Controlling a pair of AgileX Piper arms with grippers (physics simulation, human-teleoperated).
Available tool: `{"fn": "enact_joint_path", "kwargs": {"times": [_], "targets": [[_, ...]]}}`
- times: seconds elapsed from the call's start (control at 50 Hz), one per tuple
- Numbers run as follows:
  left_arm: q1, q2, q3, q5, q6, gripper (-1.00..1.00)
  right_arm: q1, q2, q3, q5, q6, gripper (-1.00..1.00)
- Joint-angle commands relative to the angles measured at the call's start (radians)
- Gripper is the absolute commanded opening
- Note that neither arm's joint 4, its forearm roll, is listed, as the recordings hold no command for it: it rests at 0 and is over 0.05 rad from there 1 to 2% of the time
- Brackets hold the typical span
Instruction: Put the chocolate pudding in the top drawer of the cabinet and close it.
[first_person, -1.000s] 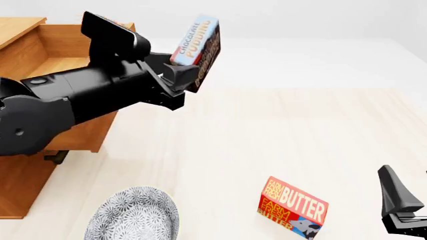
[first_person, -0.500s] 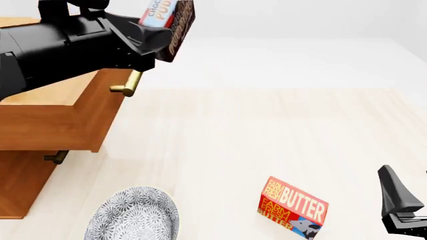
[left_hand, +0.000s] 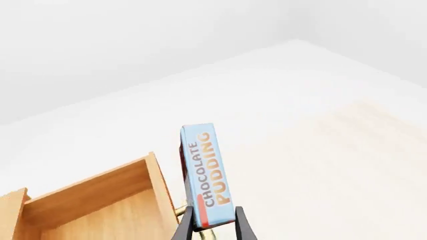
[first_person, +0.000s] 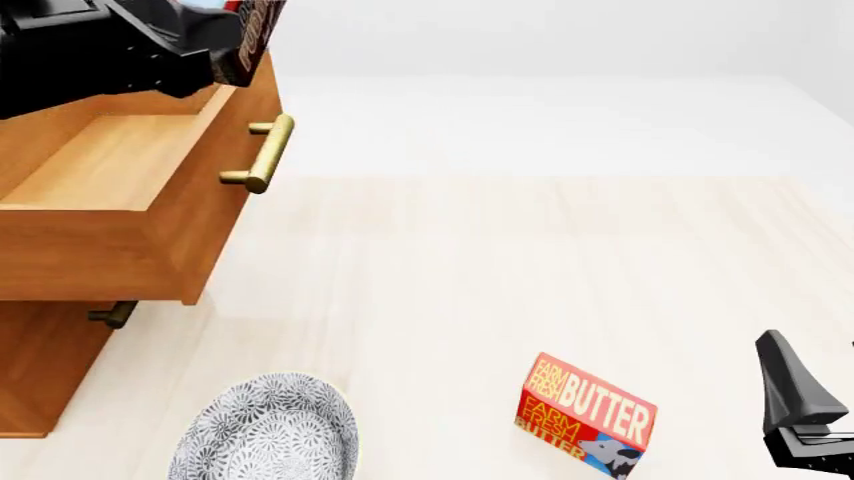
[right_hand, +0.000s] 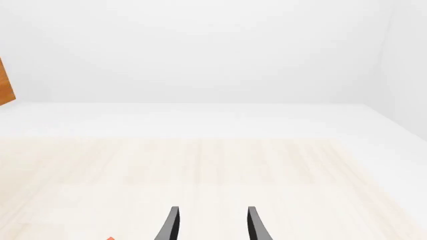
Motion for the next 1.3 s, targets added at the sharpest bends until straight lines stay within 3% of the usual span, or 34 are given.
{"fn": "enact_joint_path", "kwargs": {"times": [0.02,0.44,0.74,1.3], "targets": [[0.085,-0.023,-0.011,0.024,0.021,-1.0,0.0,0.0,0.0,0.0,0.0,1.0],[0.172,-0.009,-0.014,0.038,0.008,-1.0,0.0,0.0,0.0,0.0,0.0,1.0],[0.252,-0.044,0.032,0.04,-0.011,-1.0,0.0,0.0,0.0,0.0,0.0,1.0],[0.304,-0.098,0.066,0.128,-0.053,-1.0,-0.002,0.0,-0.001,0.001,0.001,1.0]]}}
